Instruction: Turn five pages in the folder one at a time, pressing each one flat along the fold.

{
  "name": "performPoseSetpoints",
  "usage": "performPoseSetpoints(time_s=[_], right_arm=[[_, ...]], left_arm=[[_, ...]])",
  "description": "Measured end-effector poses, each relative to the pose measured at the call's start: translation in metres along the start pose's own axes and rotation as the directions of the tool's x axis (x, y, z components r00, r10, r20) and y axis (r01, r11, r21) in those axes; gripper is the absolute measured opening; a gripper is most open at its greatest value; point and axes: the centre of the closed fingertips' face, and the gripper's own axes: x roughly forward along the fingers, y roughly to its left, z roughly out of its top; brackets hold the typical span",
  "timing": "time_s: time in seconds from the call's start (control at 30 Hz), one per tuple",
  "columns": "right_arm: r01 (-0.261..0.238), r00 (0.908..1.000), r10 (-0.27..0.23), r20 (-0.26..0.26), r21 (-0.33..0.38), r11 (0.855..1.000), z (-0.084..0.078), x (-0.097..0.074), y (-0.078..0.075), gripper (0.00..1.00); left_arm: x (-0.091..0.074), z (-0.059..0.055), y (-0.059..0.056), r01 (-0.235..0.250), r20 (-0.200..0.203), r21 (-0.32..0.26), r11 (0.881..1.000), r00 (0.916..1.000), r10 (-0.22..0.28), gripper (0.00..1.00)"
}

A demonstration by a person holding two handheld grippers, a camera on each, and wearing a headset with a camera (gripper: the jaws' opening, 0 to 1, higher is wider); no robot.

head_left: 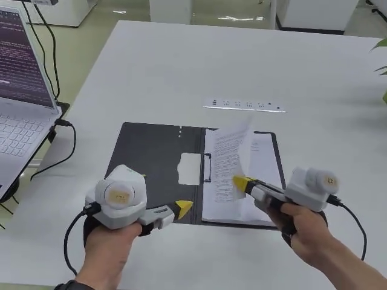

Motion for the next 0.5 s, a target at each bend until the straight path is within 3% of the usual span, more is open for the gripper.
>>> performPoseSetpoints(time_s=[0.2, 0.5], right_arm=[[-0.020, 0.9998, 0.019, -0.007, -0.008, 1.000, -0.003, 0.016, 0.017, 0.00], [-0.040, 0.9990, 0.040, -0.022, -0.018, 0.999, -0.009, 0.033, 0.034, 0.00]], left_arm=[[-0.014, -0.002, 0.013, -0.019, 0.025, -0.042, 0.999, 0.9995, 0.020, 0.74], [-0.034, -0.011, 0.022, -0.035, 0.037, -0.063, 0.997, 0.9986, 0.037, 0.74]])
